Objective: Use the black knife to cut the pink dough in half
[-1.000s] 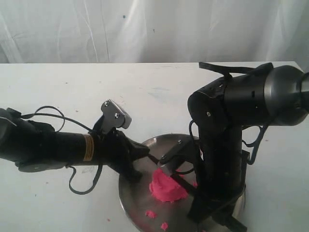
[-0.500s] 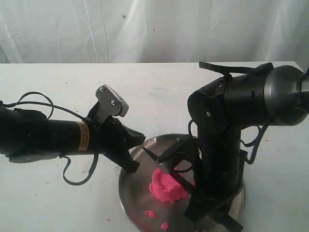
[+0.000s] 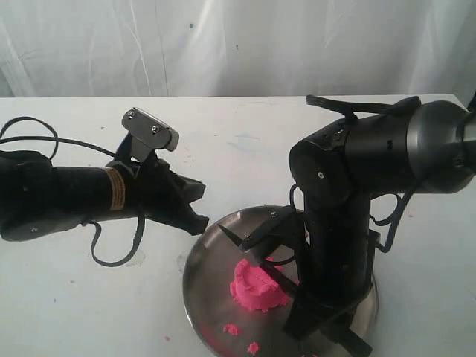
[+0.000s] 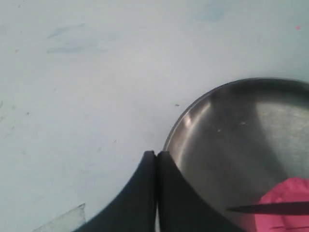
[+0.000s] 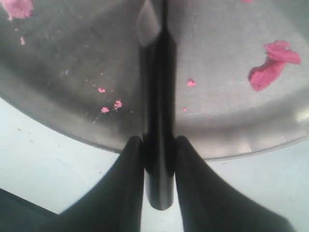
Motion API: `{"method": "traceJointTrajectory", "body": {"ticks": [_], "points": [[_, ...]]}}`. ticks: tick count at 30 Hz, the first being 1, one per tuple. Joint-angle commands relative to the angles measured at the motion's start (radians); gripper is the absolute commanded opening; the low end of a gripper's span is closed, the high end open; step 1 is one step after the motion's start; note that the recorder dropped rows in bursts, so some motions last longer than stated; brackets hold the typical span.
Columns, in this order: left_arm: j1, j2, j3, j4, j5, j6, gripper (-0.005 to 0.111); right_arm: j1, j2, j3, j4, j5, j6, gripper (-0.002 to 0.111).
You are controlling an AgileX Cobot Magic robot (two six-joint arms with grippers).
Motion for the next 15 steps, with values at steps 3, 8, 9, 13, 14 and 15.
{"method": "traceJointTrajectory", "body": {"ticks": [3,8,9,13,14,15], "points": [[-0.008,0.027,0.007,0.099,-0.176,-0.036,0.0,0.0,-0.001,0.003,0.0,-0.002,-0.001,0.0],[-0.008,0.072,0.007,0.085,-0.177,-0.036,0.0,0.0,-0.001,0.003,0.012,-0.002,-0.001,0.0],[-0.008,0.083,0.007,0.085,-0.192,-0.036,0.0,0.0,-0.001,0.003,0.012,-0.002,-0.001,0.0],[-0.008,0.124,0.007,0.085,-0.265,-0.036,0.0,0.0,-0.001,0.003,0.012,-0.002,-0.001,0.0],[-0.008,0.134,0.007,0.085,-0.27,-0.036,0.0,0.0,-0.001,0.003,0.012,-0.002,-0.001,0.0],[-0.008,0.144,0.007,0.085,-0.266,-0.036,0.0,0.0,-0.001,0.003,0.012,-0.002,-0.001,0.0]]}}
